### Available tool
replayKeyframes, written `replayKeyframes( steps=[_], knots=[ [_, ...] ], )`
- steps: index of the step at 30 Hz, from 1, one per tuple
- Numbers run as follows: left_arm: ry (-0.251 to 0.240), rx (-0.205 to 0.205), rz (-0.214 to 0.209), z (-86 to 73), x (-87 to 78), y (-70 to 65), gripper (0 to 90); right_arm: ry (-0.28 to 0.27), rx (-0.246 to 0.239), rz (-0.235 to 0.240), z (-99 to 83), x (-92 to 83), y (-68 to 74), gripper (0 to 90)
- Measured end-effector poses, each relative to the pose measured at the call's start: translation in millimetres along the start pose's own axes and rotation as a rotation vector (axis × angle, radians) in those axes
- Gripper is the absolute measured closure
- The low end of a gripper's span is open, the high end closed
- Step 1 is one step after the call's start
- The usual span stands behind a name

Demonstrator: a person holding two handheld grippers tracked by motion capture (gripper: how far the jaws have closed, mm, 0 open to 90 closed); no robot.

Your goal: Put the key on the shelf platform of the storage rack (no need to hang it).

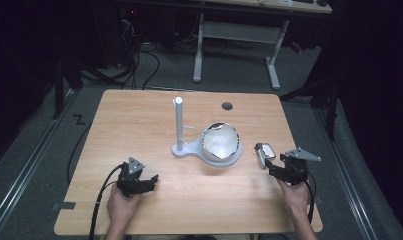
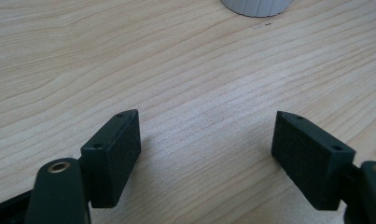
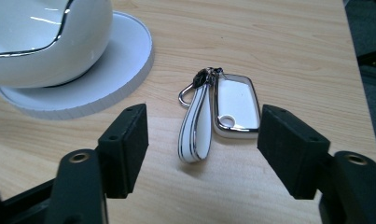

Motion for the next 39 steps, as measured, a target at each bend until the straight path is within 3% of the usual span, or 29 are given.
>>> replayKeyframes(
  steps=[18,27,39],
  knots=[
    [0.001,0.003,0.002,-0.1,0.0,0.1,24.0,0.057,0.025,-0.002,25.5,39.2,-14.3,26.1],
    [0.0,0.001,0.001,0.0,0.0,0.1,24.1,0.117,0.008,-0.034,24.7,55.9,-18.3,24.8],
    [-0.001,-0.002,0.001,0.1,0.1,0.3,24.3,0.158,0.062,-0.037,14.8,76.6,-26.1,24.8]
  ],
)
Point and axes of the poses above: each handheld gripper's, and its own axes: x roughly forward along the jaws, z roughly out of its top, y roughly to its left, the point moved 9 cm from there along x, roughly forward along the jaws, and after that the axes turned 3 degrees about z, right-handed, at the moved point
